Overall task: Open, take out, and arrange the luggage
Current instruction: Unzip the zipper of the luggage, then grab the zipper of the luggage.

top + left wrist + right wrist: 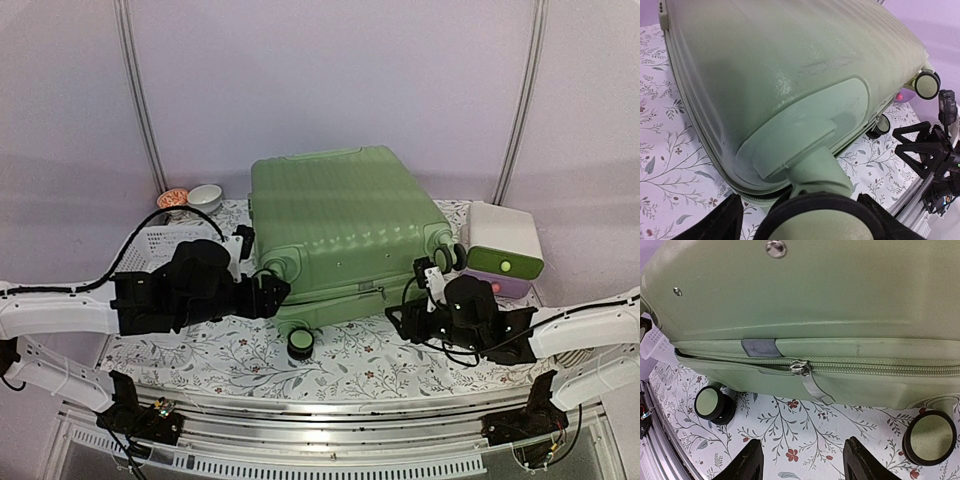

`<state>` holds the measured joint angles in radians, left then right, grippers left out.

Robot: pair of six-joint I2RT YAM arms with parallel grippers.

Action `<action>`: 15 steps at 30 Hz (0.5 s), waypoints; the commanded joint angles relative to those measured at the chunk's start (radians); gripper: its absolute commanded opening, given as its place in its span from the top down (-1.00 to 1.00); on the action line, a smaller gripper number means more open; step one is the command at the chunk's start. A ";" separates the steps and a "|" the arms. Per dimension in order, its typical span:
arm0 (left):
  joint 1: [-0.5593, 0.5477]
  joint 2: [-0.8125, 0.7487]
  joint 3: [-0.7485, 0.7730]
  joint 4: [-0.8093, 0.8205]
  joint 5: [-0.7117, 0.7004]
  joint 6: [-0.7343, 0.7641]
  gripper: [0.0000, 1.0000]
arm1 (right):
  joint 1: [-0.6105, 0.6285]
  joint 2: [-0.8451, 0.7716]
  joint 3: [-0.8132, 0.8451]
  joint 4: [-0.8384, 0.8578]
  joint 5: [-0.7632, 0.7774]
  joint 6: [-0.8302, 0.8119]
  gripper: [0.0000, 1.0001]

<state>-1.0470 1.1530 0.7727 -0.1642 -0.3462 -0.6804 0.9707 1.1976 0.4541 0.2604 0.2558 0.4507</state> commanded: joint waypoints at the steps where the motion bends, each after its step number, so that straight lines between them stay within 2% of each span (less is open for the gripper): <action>1: 0.027 -0.021 -0.016 0.001 -0.016 0.020 -0.57 | 0.013 0.051 -0.039 0.210 0.060 -0.024 -0.08; 8: 0.027 -0.040 -0.033 0.003 -0.017 0.026 -0.55 | -0.049 0.155 -0.010 0.291 -0.077 -0.069 -0.06; 15: 0.029 -0.049 -0.047 0.011 -0.011 0.027 -0.52 | -0.066 0.239 -0.009 0.349 -0.072 -0.057 0.00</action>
<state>-1.0451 1.1210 0.7448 -0.1482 -0.3180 -0.6647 0.9195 1.4105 0.4377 0.5301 0.1989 0.3950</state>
